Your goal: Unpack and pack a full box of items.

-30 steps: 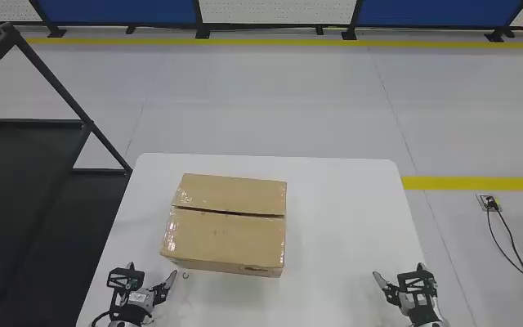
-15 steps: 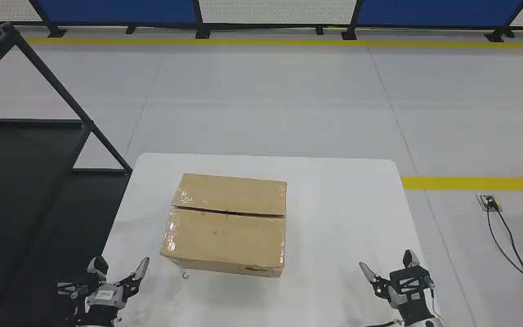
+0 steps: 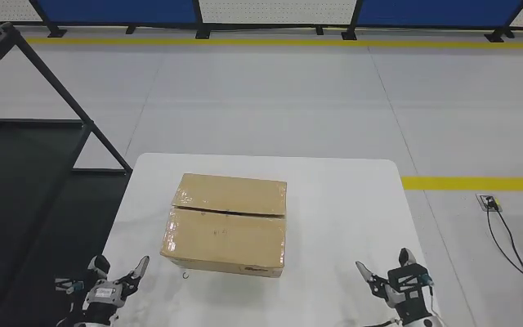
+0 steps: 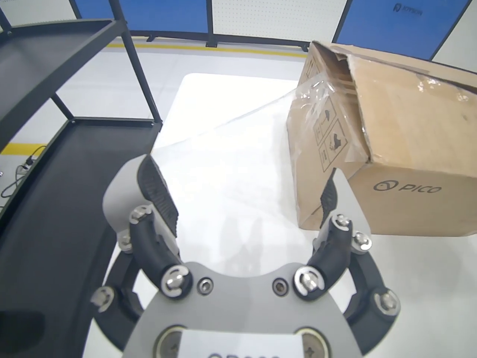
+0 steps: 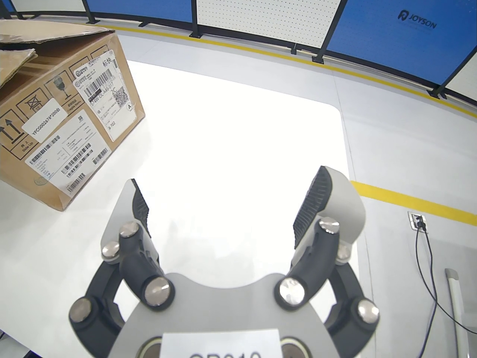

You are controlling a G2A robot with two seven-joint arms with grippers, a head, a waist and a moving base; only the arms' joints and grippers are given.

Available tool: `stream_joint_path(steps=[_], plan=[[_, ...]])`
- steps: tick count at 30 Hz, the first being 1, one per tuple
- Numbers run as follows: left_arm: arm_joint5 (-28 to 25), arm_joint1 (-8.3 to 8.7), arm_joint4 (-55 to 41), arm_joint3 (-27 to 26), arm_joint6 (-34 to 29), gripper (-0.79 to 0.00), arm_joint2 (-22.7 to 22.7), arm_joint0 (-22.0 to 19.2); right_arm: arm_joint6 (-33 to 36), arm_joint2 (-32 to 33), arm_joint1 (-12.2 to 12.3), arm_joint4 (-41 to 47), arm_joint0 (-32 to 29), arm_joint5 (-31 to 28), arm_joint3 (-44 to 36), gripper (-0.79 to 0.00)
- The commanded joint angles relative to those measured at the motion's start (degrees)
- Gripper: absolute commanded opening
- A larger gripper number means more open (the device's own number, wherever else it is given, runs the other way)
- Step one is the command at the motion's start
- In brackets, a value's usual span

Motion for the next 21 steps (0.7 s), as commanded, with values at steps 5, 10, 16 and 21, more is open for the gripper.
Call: stream_joint_path(steps=[5, 10, 16, 21], plan=[[3.14, -0.31, 3.48, 1.54, -0.12, 0.000, 2.90, -5.26, -0.32, 0.02, -0.21, 3.32, 1.13, -1.50, 0.99, 0.000], [5.99, -0.68, 5.76, 4.33, 0.12, 0.000, 5.34, -8.98, -0.89, -0.22, -0.37, 3.47, 1.17, -1.56, 1.18, 0.000], [5.98, -0.91, 9.10, 7.39, -0.33, 0.000, 7.79, -11.91, -1.44, 0.41, -0.54, 4.09, 0.48, -1.24, 1.75, 0.000], [5.70, -1.11, 9.54, 8.82, -0.80, 0.000, 8.83, -13.42, -1.31, 0.63, -0.62, 3.97, 0.21, -1.50, 1.78, 0.000]])
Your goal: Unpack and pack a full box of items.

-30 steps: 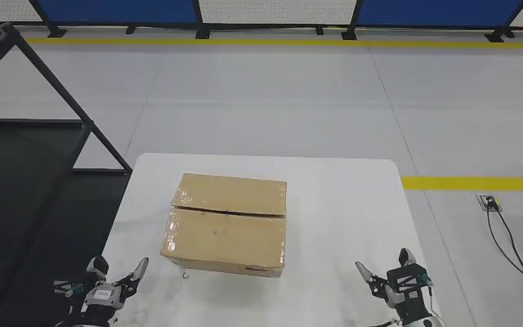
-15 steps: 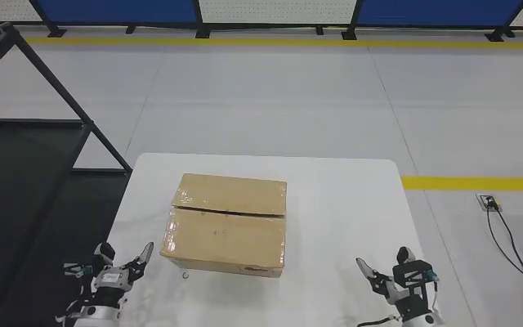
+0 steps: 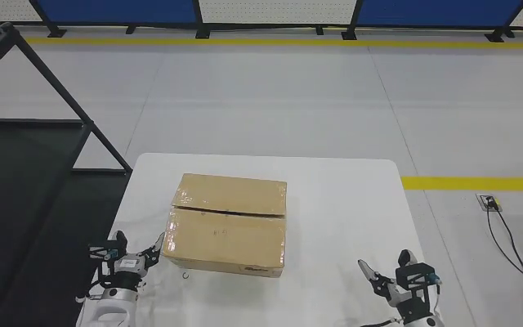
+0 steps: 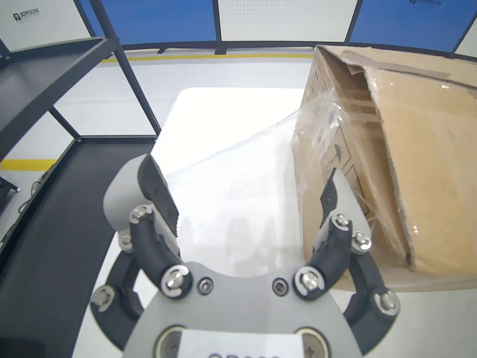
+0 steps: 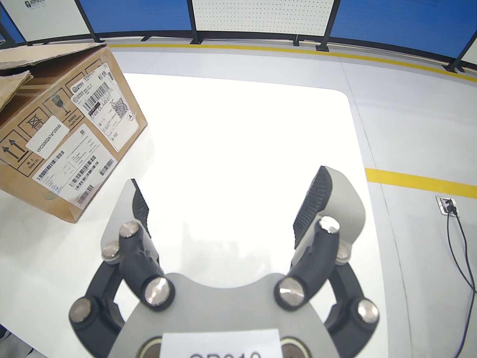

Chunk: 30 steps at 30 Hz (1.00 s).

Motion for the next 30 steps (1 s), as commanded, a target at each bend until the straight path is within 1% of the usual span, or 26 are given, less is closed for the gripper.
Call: stream_joint_path(steps=[1, 13, 30], plan=[[-0.08, -0.06, 0.01, 0.13, -0.18, 0.000, 0.15, -0.32, 0.13, 0.02, -0.03, 0.00, -0.02, -0.09, -0.02, 0.000], [-1.68, -0.36, 1.32, -1.40, -0.31, 0.000, 1.44, 0.01, 1.57, -1.02, -0.35, -0.88, 1.68, 0.04, 0.48, 0.000], [-2.86, -0.90, 6.63, -2.33, -1.09, 0.000, 5.99, -0.56, 3.27, -1.44, -0.73, -1.04, 3.52, -0.03, 1.14, 0.000]])
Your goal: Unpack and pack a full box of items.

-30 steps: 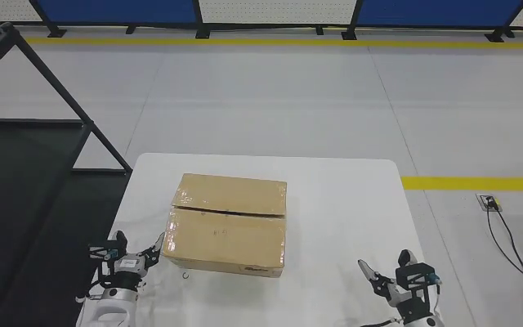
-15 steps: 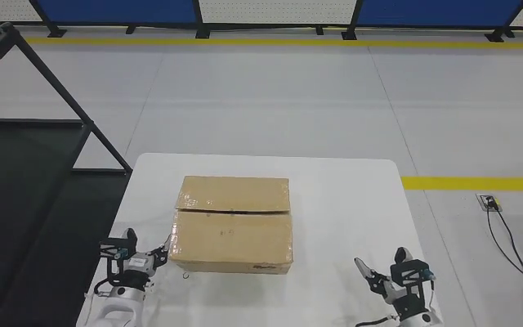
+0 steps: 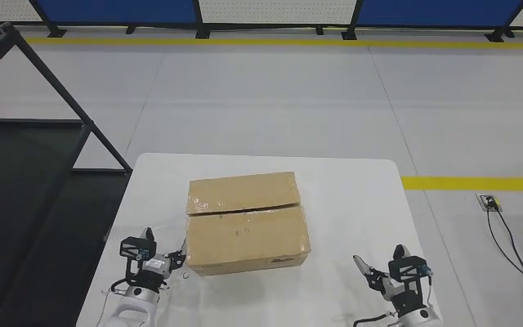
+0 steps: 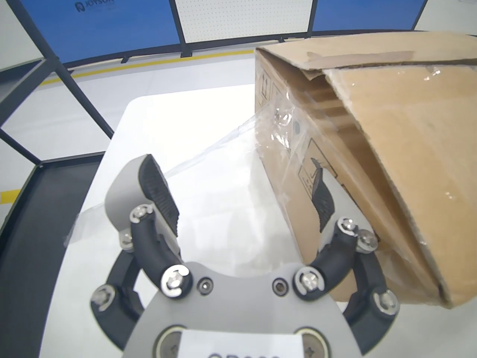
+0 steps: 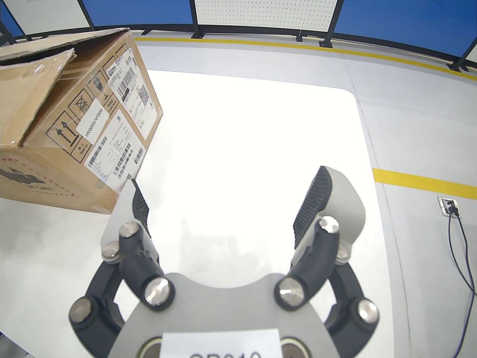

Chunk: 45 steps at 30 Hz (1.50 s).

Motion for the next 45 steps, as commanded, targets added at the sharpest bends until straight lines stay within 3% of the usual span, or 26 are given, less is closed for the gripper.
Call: stream_joint_path(steps=[1, 7, 12, 16, 23, 33, 45], plan=[[-0.11, -0.04, 0.74, -0.11, 0.10, 0.000, 0.42, 0.04, 0.25, -0.09, -0.03, -0.13, 0.22, -0.14, 0.00, 0.000], [-0.41, 0.15, 1.71, -2.80, 1.93, 0.000, -1.92, 2.90, 1.08, -0.36, -0.12, -0.51, 0.79, -0.38, -0.07, 0.000], [-3.69, 0.81, -0.15, -6.76, 4.23, 0.000, -9.48, 8.54, 1.55, -0.38, -0.19, -0.68, 1.08, -0.57, -0.12, 0.000], [-5.14, 0.99, -7.05, -7.71, 3.16, 0.000, -15.39, 9.67, 2.03, -0.54, -0.25, -0.89, 1.57, -0.75, -0.25, 0.000], [-7.17, 1.50, -14.57, -6.58, -4.88, 0.000, -20.58, 4.08, 2.22, -1.00, -0.37, -1.28, 2.05, -0.98, -0.40, 0.000], [-11.10, 2.57, -18.71, -2.23, -22.09, 0.000, -18.59, -9.38, 0.64, 1.14, -0.51, 0.56, -0.30, -0.01, -0.53, 0.000], [-9.85, 2.62, -17.95, -1.93, -22.37, 0.000, -18.75, -9.94, 0.91, 1.64, -0.52, 0.43, -0.66, 0.74, -0.65, 0.000]])
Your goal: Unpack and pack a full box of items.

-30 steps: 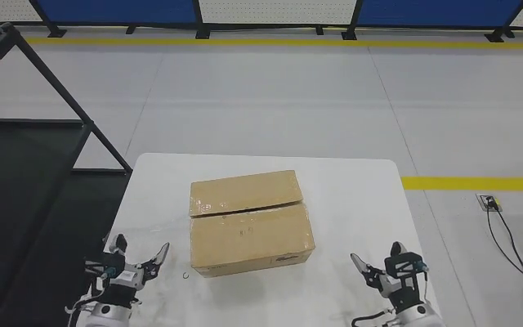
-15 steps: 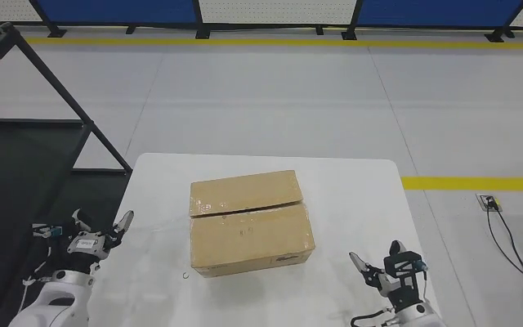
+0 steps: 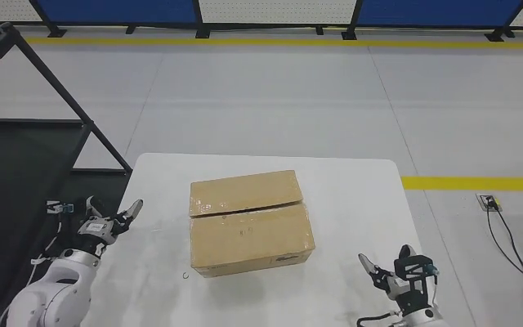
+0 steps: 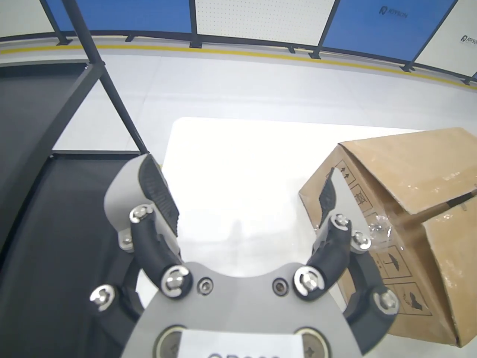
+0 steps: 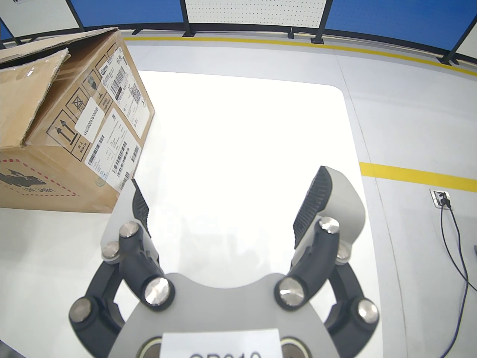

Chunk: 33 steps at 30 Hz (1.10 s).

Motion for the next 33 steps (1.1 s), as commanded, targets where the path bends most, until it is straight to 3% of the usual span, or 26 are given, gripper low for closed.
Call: stream_joint_path(steps=[1, 6, 16, 25, 33], plan=[[2.38, 0.01, 1.69, 0.83, 0.01, 0.000, 0.37, -0.92, -0.04, -0.04, 0.00, 0.07, 0.02, -0.11, -0.01, 0.000], [3.30, 0.14, 5.33, 6.24, -3.36, 0.000, 5.30, -8.53, 0.05, -0.28, -0.03, -0.70, 0.27, -0.94, -0.37, 0.000], [-2.61, 0.16, 13.67, 19.10, -8.40, 0.000, 16.28, -21.64, 0.36, 1.20, -0.17, 0.49, -0.50, -0.24, 1.13, 0.000], [-4.54, -0.51, 12.80, 26.43, -9.22, 0.000, 22.15, -27.84, 1.48, 1.79, -0.23, 0.69, -0.34, -1.00, 1.84, 0.000], [-5.06, -0.88, 13.13, 27.63, -9.07, 0.000, 25.31, -29.74, 3.86, 0.74, -0.29, -0.64, 1.46, -1.40, 2.19, 0.000]])
